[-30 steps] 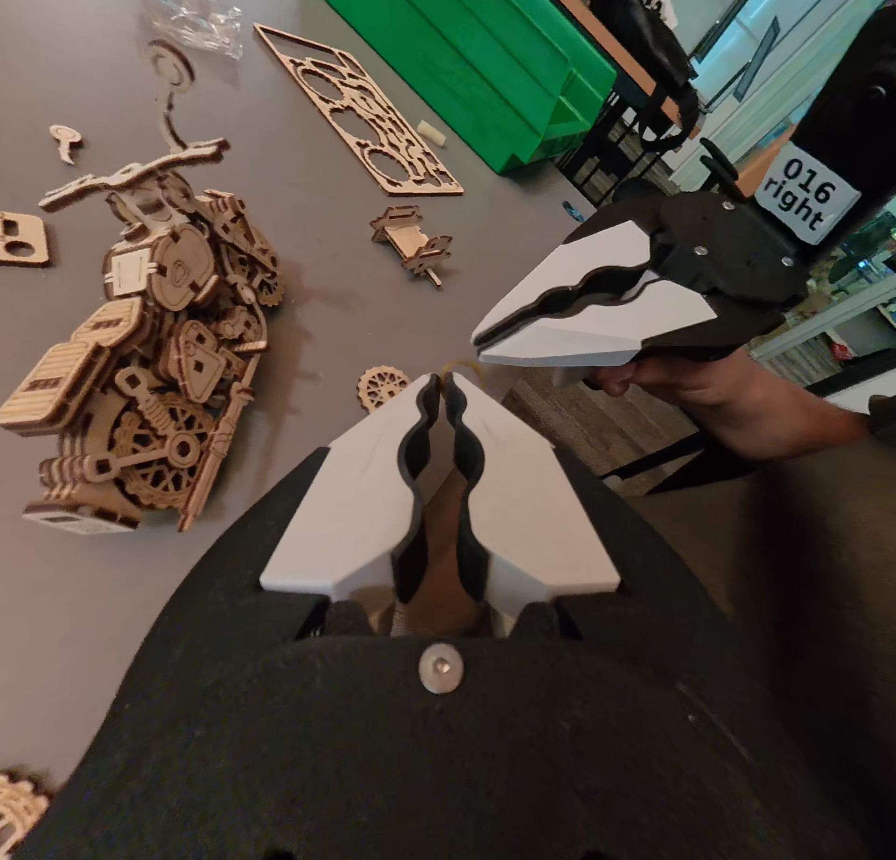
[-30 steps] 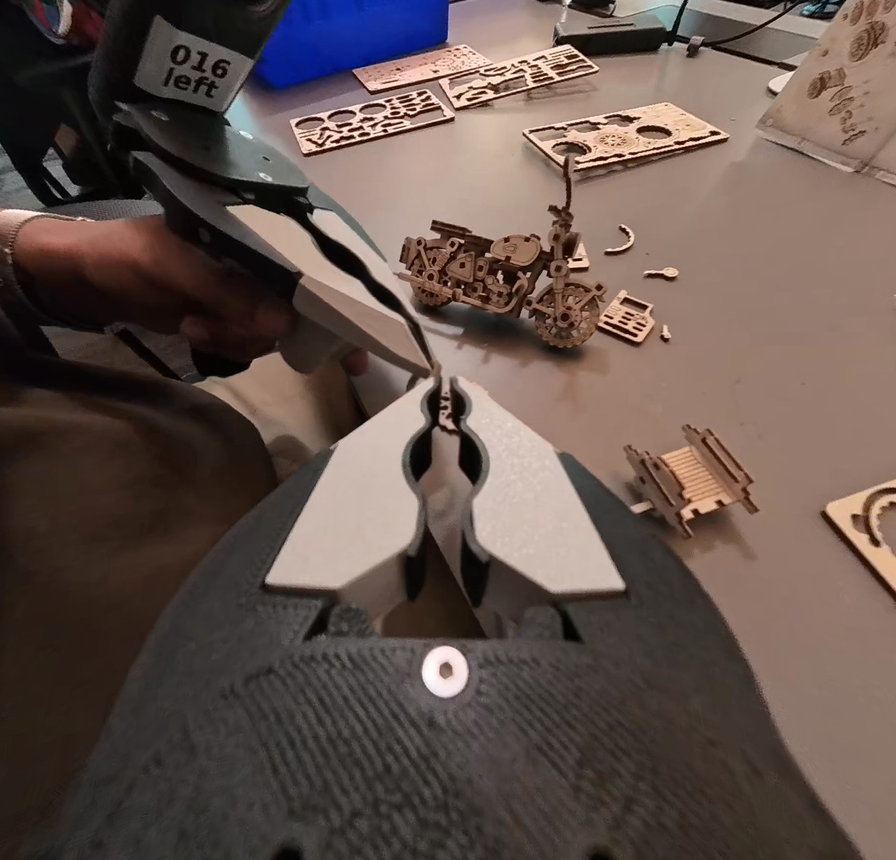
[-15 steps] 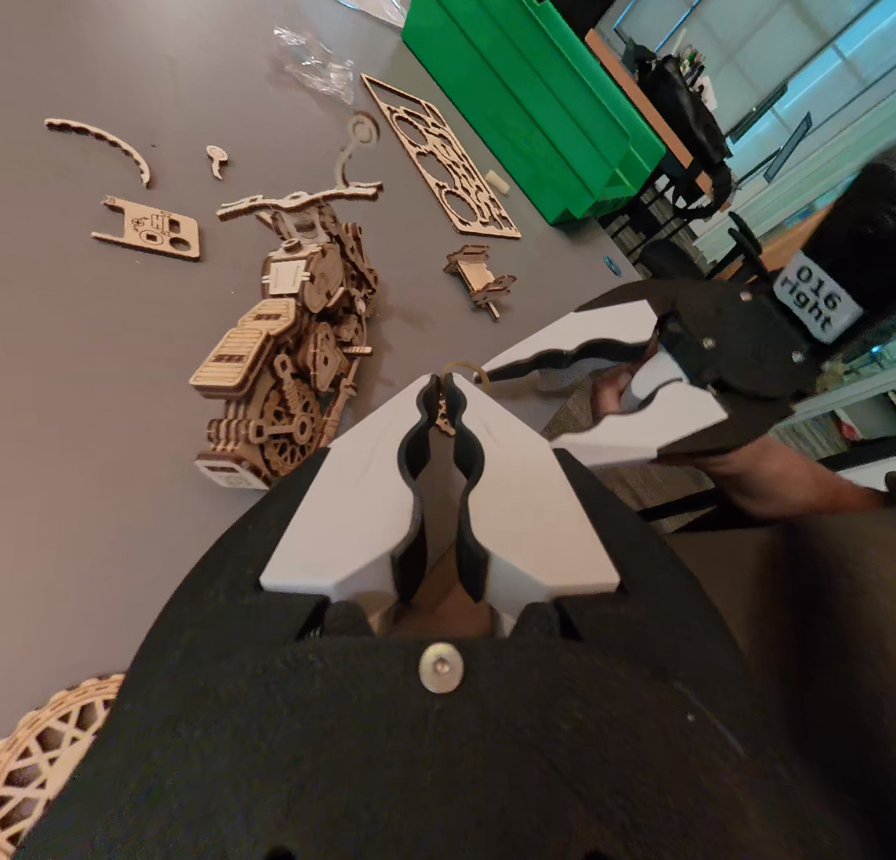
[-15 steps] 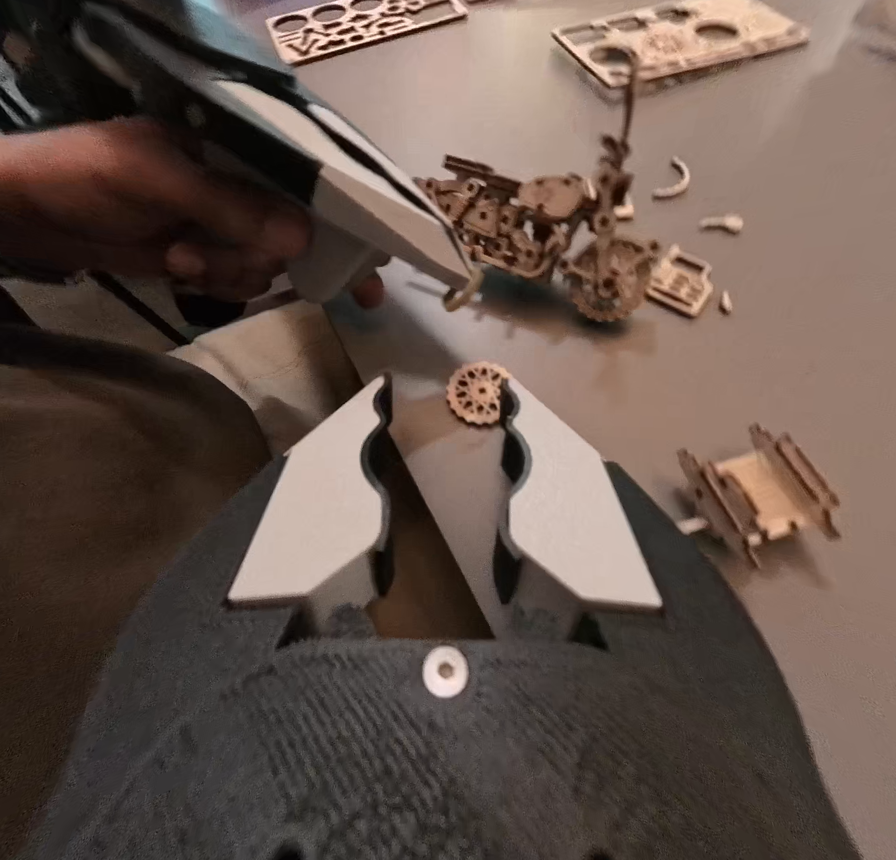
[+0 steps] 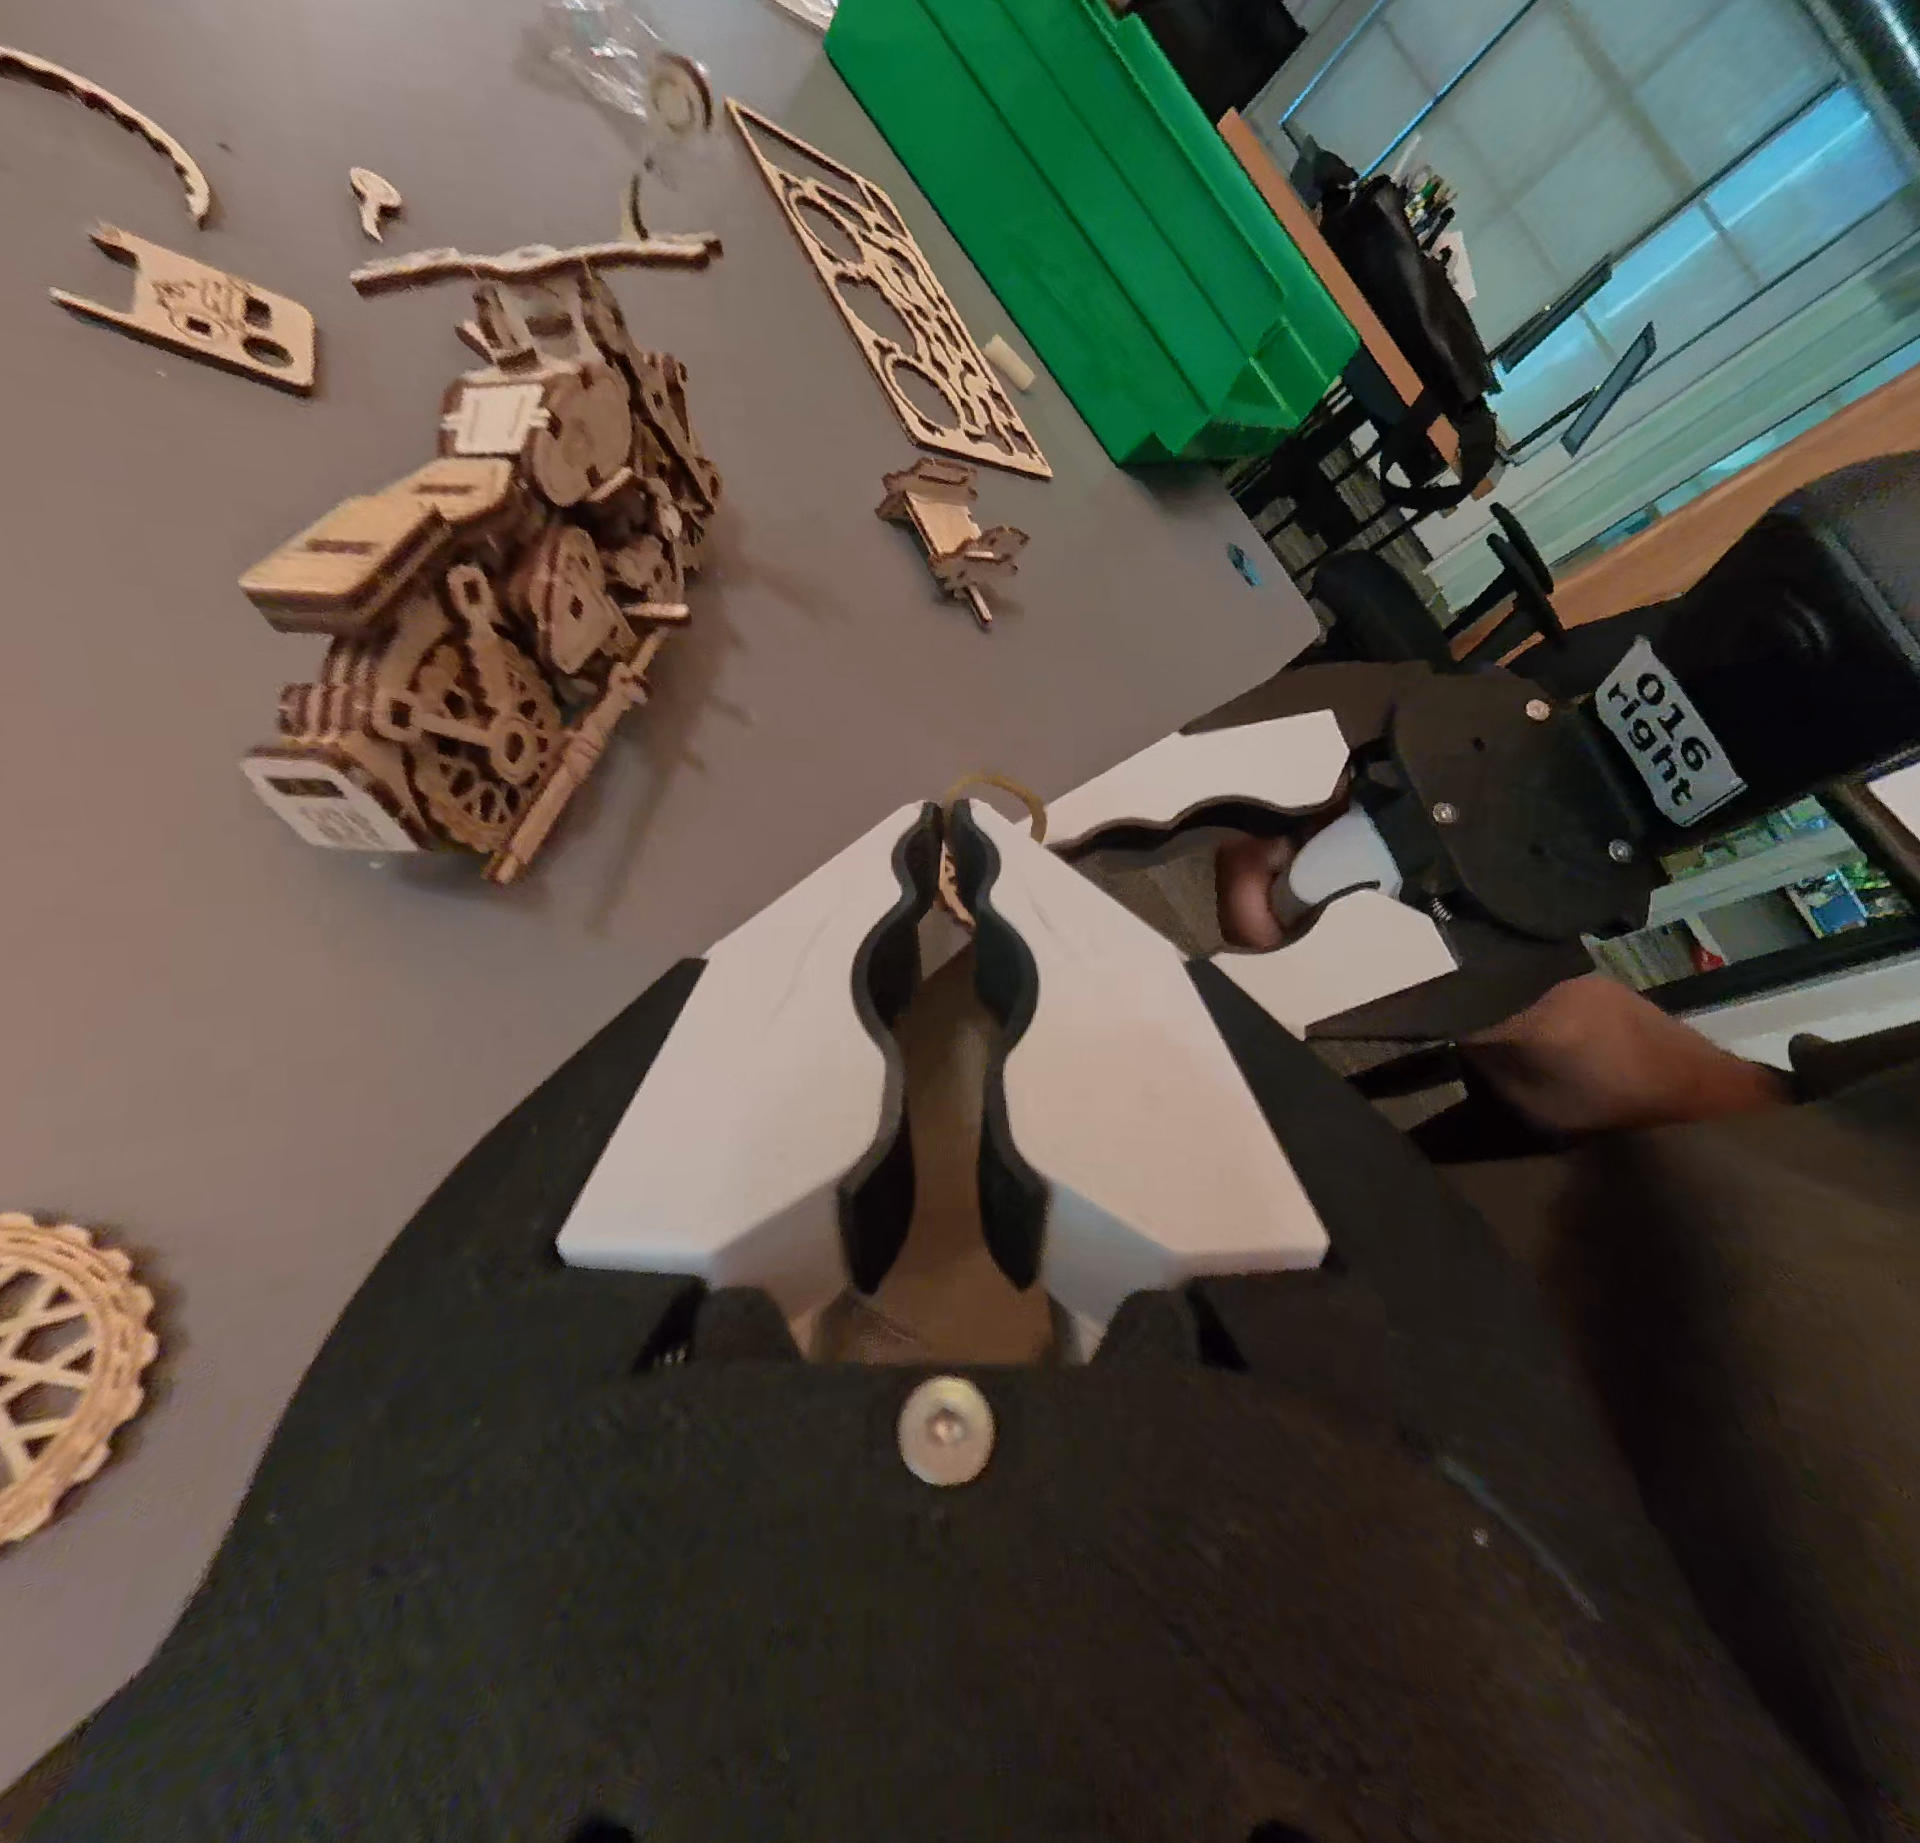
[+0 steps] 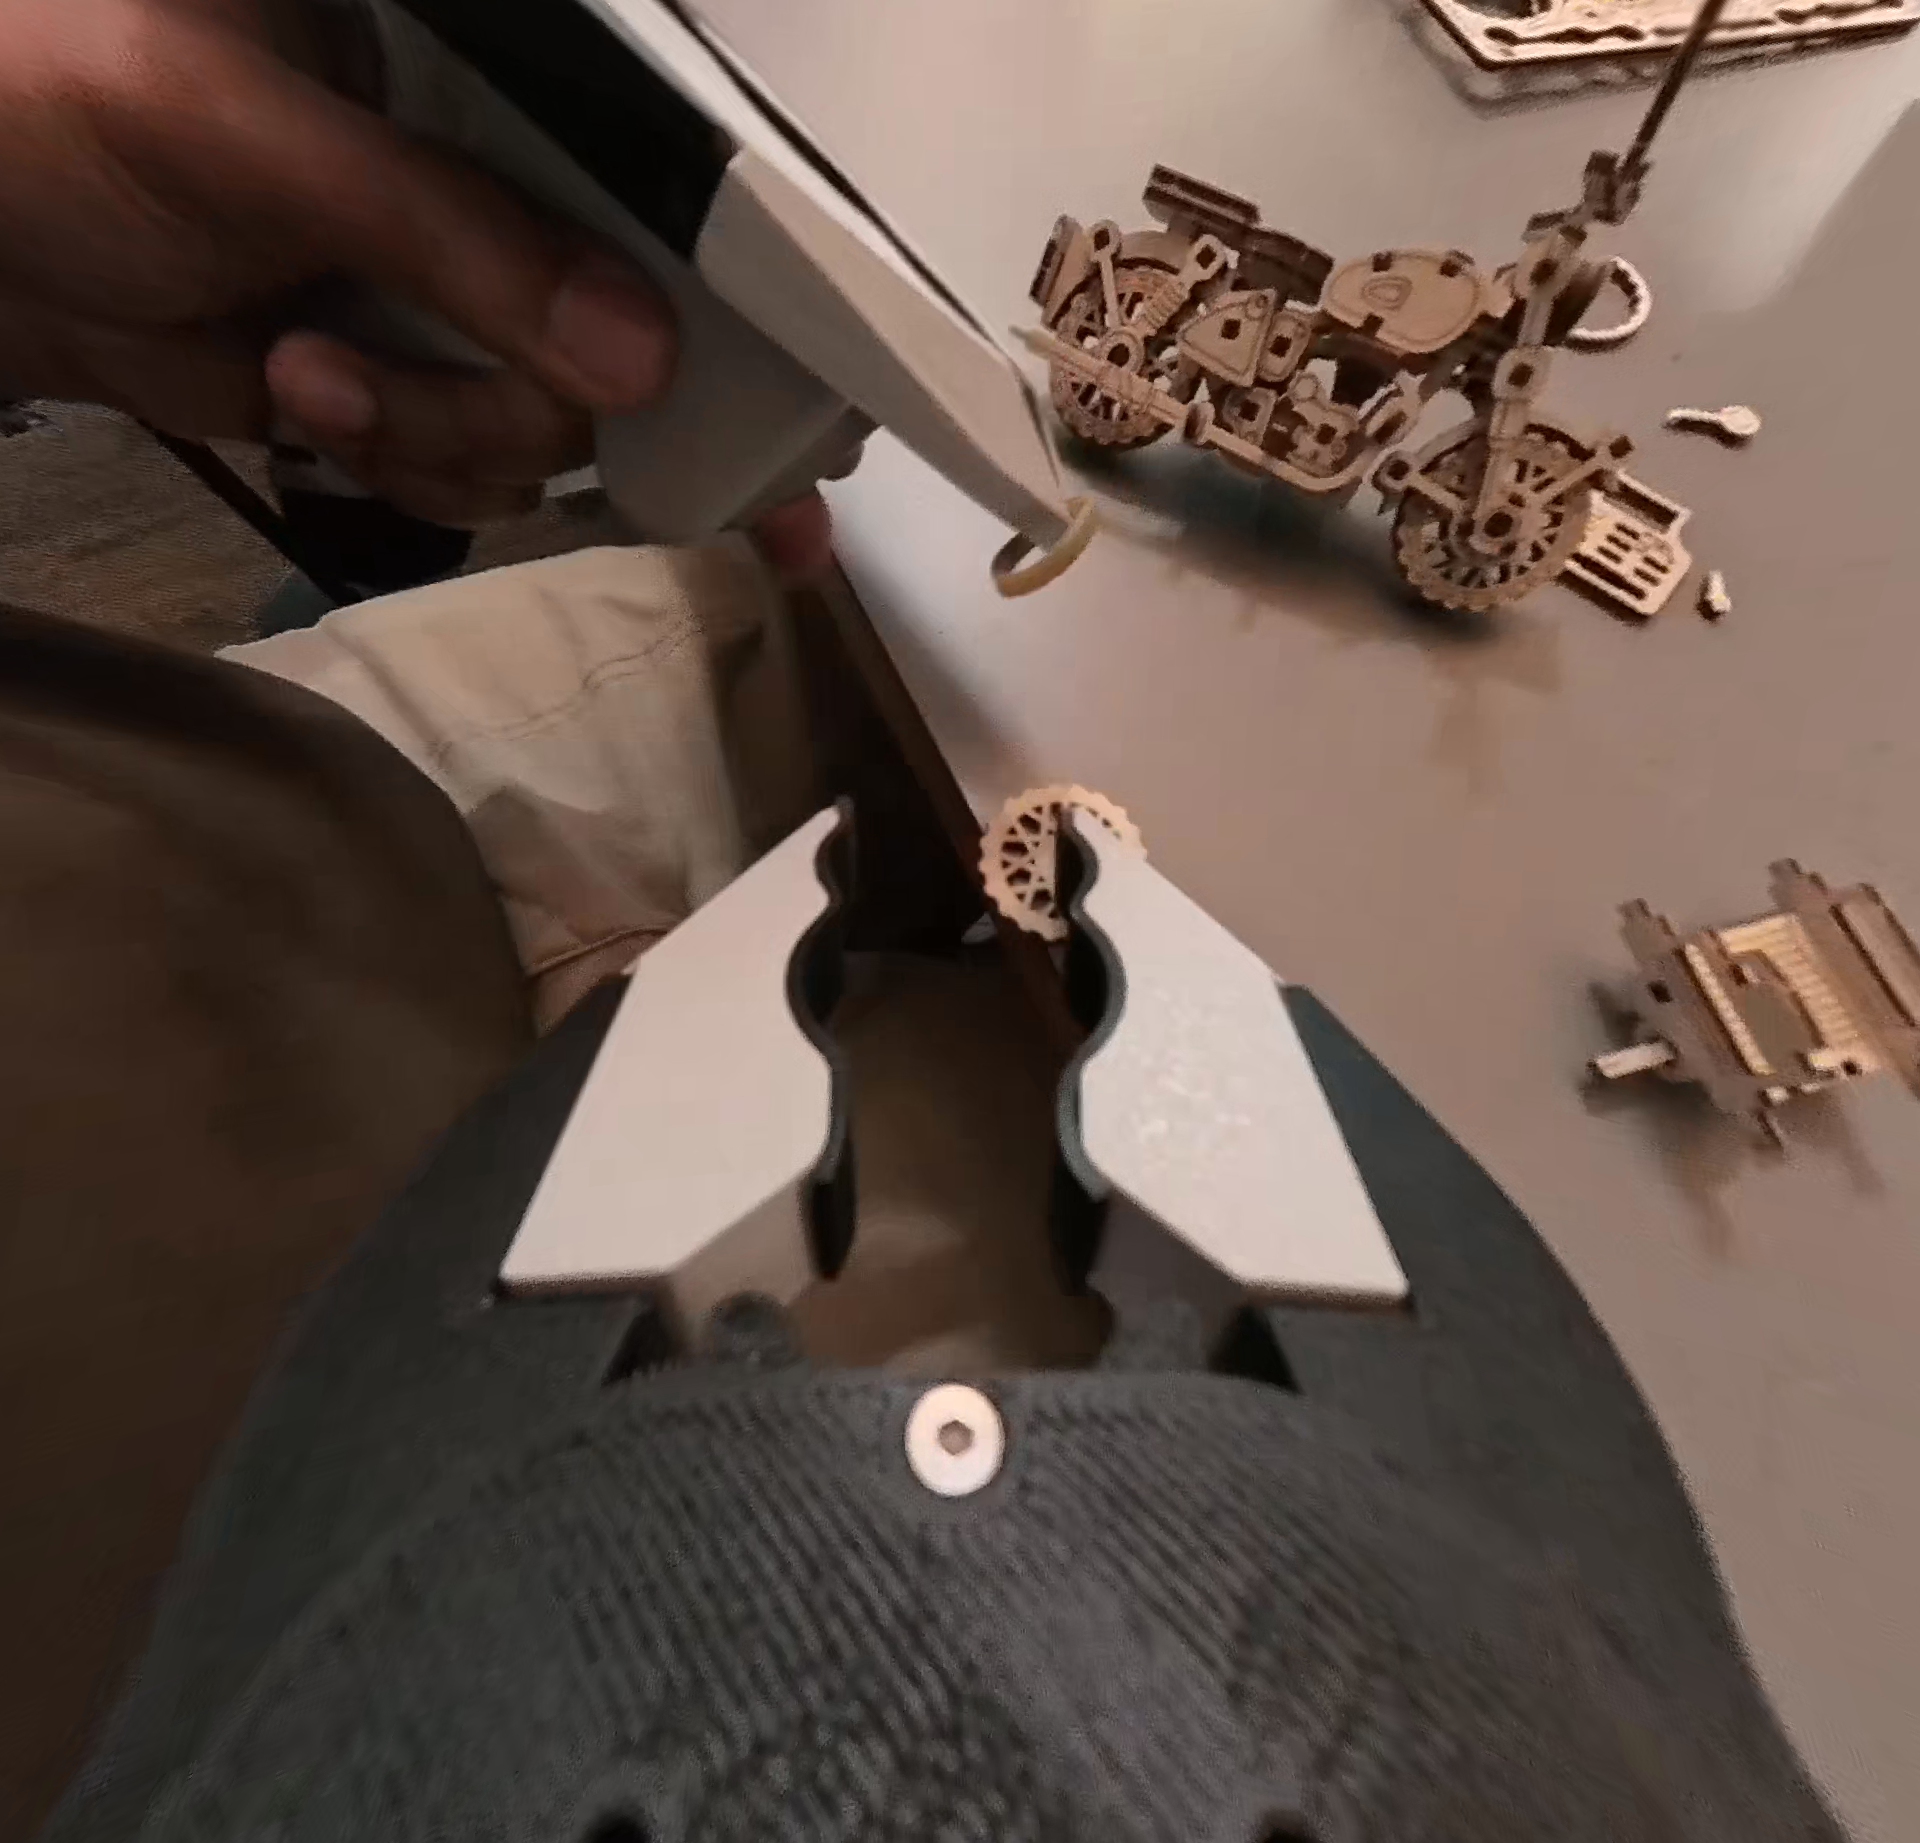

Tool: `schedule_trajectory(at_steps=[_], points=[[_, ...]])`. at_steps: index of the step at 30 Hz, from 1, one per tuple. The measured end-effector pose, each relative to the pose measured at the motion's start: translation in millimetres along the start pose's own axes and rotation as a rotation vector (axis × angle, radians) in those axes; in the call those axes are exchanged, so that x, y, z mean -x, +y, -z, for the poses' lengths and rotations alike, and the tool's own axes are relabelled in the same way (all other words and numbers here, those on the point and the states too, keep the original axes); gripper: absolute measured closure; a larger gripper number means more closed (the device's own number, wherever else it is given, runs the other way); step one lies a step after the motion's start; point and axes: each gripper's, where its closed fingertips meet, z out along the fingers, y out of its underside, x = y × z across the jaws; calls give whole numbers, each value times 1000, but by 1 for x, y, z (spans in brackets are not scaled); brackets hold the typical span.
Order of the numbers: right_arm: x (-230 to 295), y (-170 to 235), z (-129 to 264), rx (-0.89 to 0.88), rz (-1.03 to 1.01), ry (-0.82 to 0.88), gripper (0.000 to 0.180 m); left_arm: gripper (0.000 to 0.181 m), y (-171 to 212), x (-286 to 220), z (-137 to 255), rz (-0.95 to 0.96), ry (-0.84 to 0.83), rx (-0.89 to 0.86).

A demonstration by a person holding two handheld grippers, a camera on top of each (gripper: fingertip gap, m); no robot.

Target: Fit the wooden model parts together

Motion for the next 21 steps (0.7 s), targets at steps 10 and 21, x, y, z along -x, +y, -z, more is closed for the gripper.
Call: schedule_trajectory(at_steps=[10, 21], points=[[-10, -2, 17, -50, 59, 47, 125, 181, 5, 6, -7, -113, -88, 37], [-15, 2, 3, 25, 195, 114, 166, 167, -2, 21, -29, -57, -169, 93]])
